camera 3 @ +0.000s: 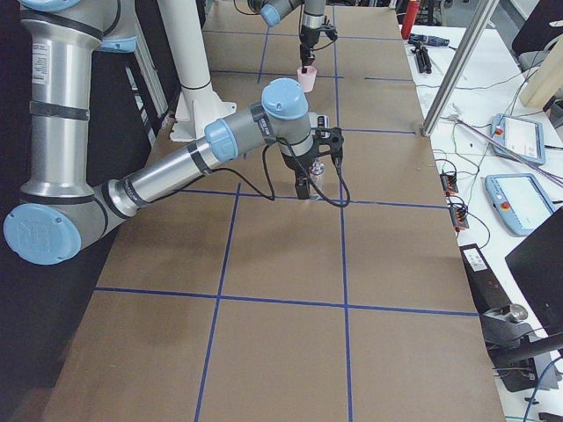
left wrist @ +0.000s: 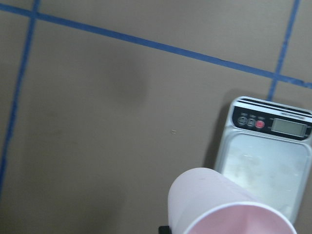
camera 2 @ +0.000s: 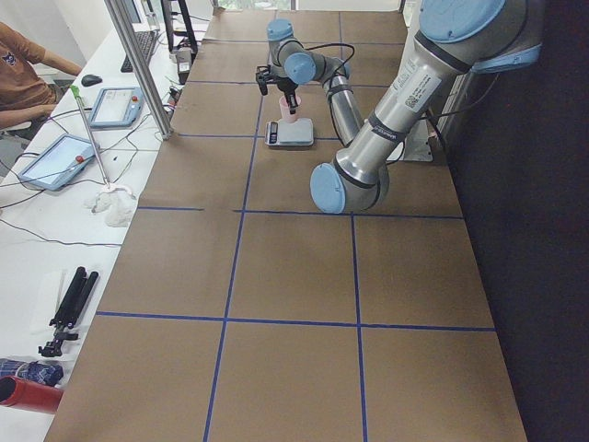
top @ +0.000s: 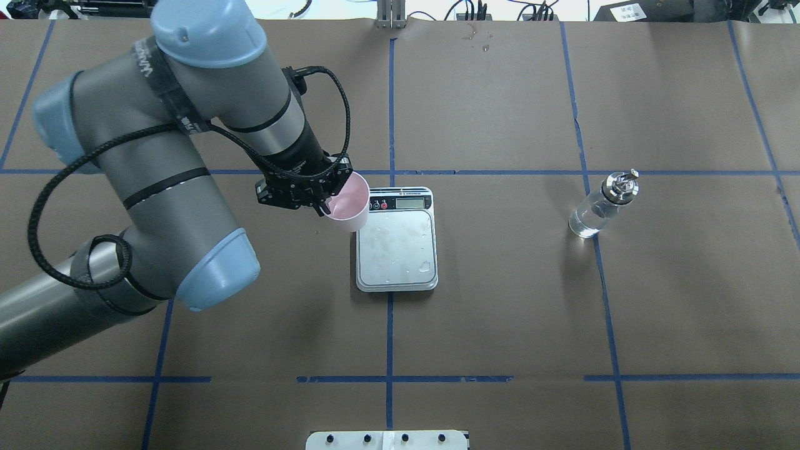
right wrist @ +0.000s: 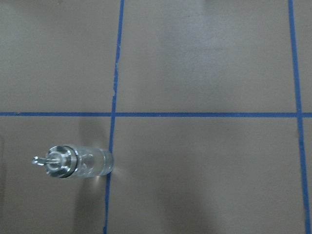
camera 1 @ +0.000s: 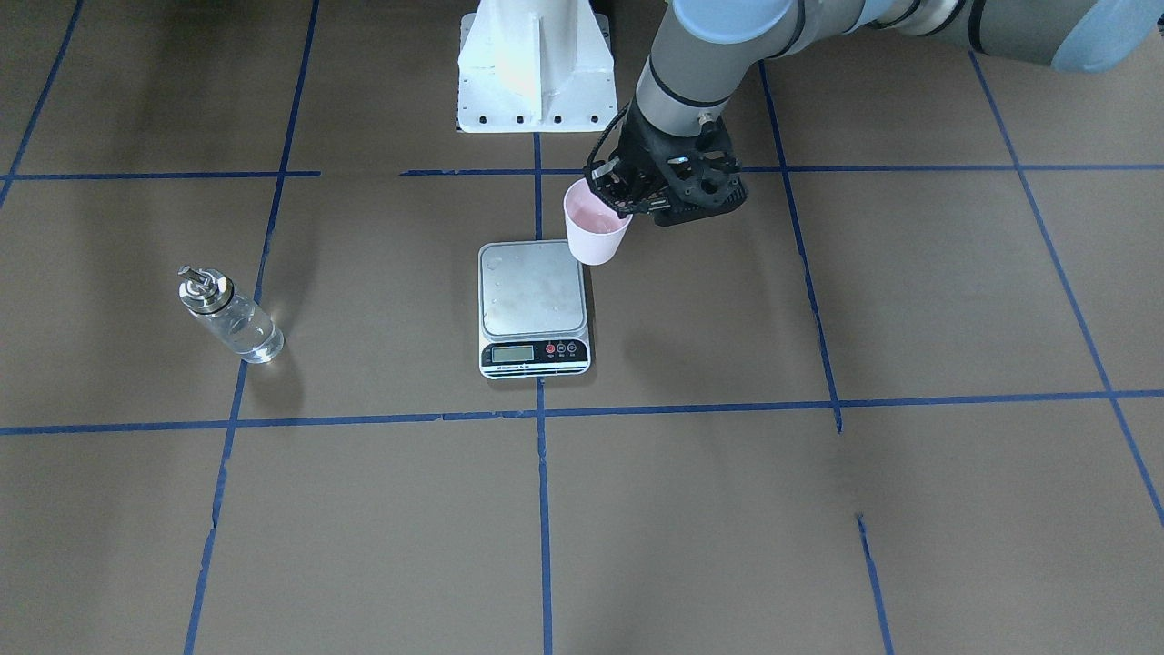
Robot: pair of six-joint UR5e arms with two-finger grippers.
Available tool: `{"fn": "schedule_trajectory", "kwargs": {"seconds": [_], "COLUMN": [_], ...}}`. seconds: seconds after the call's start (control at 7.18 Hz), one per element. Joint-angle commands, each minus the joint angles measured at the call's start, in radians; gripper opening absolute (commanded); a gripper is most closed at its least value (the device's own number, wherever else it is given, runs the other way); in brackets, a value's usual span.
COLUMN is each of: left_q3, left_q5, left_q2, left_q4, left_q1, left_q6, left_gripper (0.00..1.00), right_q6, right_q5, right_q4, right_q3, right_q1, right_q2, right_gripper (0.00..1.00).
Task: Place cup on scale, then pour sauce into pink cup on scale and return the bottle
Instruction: 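Carry the pink cup with the left gripper onto the scale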
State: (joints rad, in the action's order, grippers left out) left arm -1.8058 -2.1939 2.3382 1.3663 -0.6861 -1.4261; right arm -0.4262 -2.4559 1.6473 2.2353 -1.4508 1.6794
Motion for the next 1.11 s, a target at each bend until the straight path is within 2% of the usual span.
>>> {"fn": "schedule_trajectory", "kwargs": {"seconds": [0.0,0.14,0.56,0.97], "left_q3": [0.092,0.132,0.167,0.227], "left_q5": [0.043,0.101,0.106,0.108], "left_q2": [0.027,0.047,0.061,0.075], "left_q4": [0.127,0.154,0.157,0.218], "left_q1": [0.072,0.097,0.129,0.129], "left_q6": [-0.118,-0.152,-0.163,-0.163], "left_gripper": [0.00,0.00,0.00,0.00], "right_q6": [-0.211,-0.273,-0.403,-0.419], "right_q5": [0.082,0.084,0.086,0.087], "right_q4": [0.002,0.002,0.002,0.003], "right_q3": [0.123,0.157,0.184,0.185], "right_q1": [0.122,0.147,0.223,0.236], "right_q2": [0.000,-0.007,-0.062,-0.064], "right_gripper": [1.00,1.00,1.00,1.00]}}
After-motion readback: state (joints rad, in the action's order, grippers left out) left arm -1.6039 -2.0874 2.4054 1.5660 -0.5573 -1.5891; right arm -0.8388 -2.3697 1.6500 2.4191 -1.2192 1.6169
